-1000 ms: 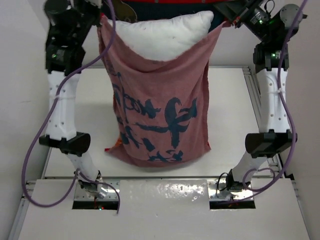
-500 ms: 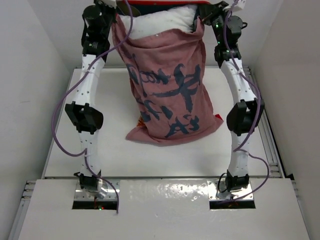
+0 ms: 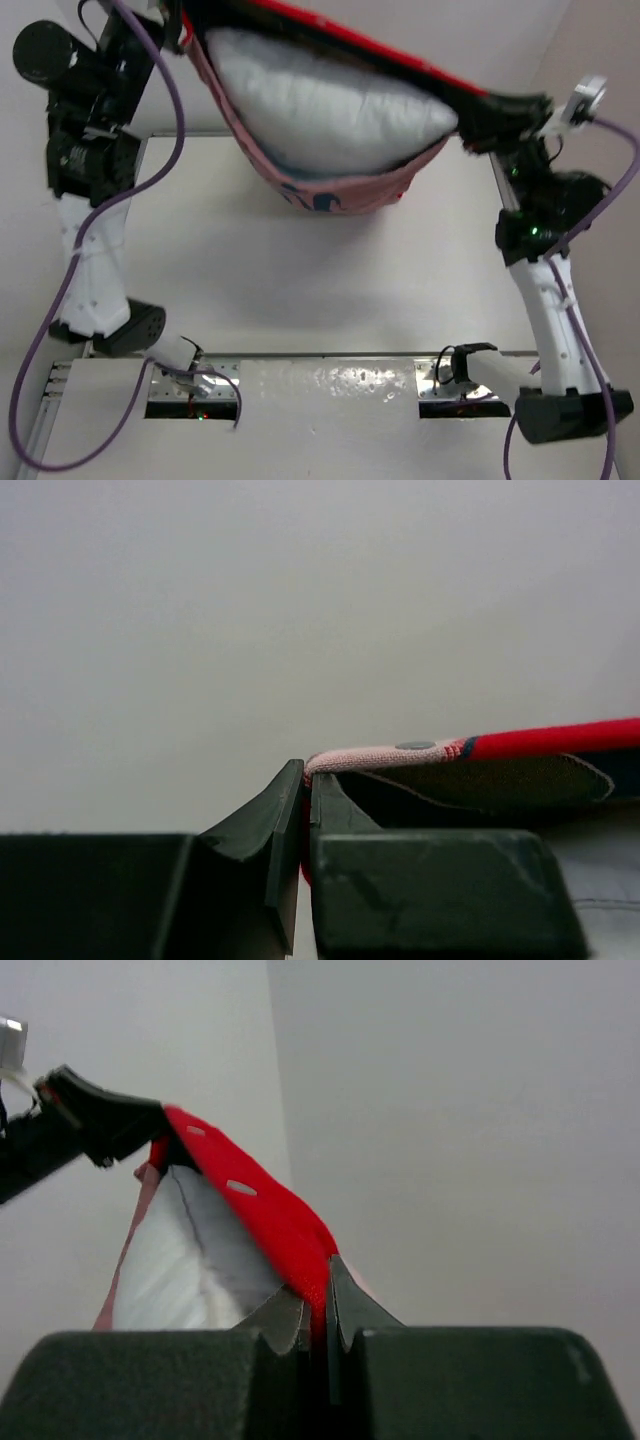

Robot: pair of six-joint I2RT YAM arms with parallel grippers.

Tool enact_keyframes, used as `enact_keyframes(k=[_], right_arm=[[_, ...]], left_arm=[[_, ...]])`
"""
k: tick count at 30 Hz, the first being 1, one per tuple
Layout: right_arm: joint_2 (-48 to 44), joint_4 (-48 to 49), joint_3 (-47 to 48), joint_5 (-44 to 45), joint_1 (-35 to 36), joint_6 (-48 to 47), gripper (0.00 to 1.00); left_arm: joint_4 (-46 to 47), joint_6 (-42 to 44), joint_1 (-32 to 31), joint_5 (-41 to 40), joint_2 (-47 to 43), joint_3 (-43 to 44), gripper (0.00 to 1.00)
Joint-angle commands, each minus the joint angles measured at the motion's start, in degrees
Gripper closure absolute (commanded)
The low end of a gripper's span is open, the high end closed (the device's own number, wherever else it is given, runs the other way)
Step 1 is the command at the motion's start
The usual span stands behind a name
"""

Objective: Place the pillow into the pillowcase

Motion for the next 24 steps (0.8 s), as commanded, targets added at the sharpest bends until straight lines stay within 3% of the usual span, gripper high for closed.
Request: enact_keyframes(k=[1,5,8,9,10,11,12,13,14,16,20,22,24], right_arm=[[-8.3,-1.9,-19.0,0.1,-0.2,0.9,1.0],[-14.5,-8.8,-28.8,-9.0,2.8,0.6,0.98],[-19.3,-17.6,-29.7,-20.2,4.8,-1.1,0.84],[-20.4,-20.6,-29.3,-22.6,5.1,-3.0,0.67],[-22.6,-26.9,-27.9,-26.5,5.4,-4.3,0.57],[-23.5,-30.2,-27.0,-27.9,5.7,-5.7,0.36],[-24.4,-33.7,-25.8,-29.1,5.7,-9.2,0.29],[-25.6,-39.6,-23.5,-29.8,5.7,-11.2,0.22],[-26.0,-41.4,-22.1,-29.9,5.7,-12.6,0.05],[-25.4,-45.8,-18.8,-29.7,5.7,-15.1,0.01],[-17.9,-47.0,-17.9,-23.3,6.2,-10.5,0.01],[-13.1,-47.5,-20.5,-19.2,8.5,-8.2,0.01],[-5.5,-49.2,-22.5,-9.3,11.0,-7.7,0.01]], left_arm=[[-16.4,4.9,6.5,-5.7,-6.1,-10.1,1.0],[-29.3,10.5,7.1,-0.4,-15.3,-23.6,1.0],[-36.8,17.2,8.1,-3.7,-21.7,-33.4,1.0],[-39.8,19.5,8.3,-4.8,-23.3,-36.6,1.0],[-41.2,21.7,8.6,-8.4,-25.0,-39.8,1.0],[-43.0,26.2,8.5,-9.7,-28.3,-46.0,1.0],[-46.5,28.6,8.5,-10.5,-29.7,-48.6,0.97],[-47.8,29.8,8.5,-12.3,-32.0,-52.0,0.76],[-49.5,32.0,8.4,-12.9,-32.8,-52.6,0.61],[-52.1,32.9,8.4,-14.3,-34.0,-51.9,0.34],[-51.0,32.3,8.4,-13.2,-34.4,-49.0,0.22],[-50.7,32.5,8.4,-11.7,-34.0,-49.8,0.21],[-49.4,32.2,8.4,-12.0,-33.9,-52.3,0.22]])
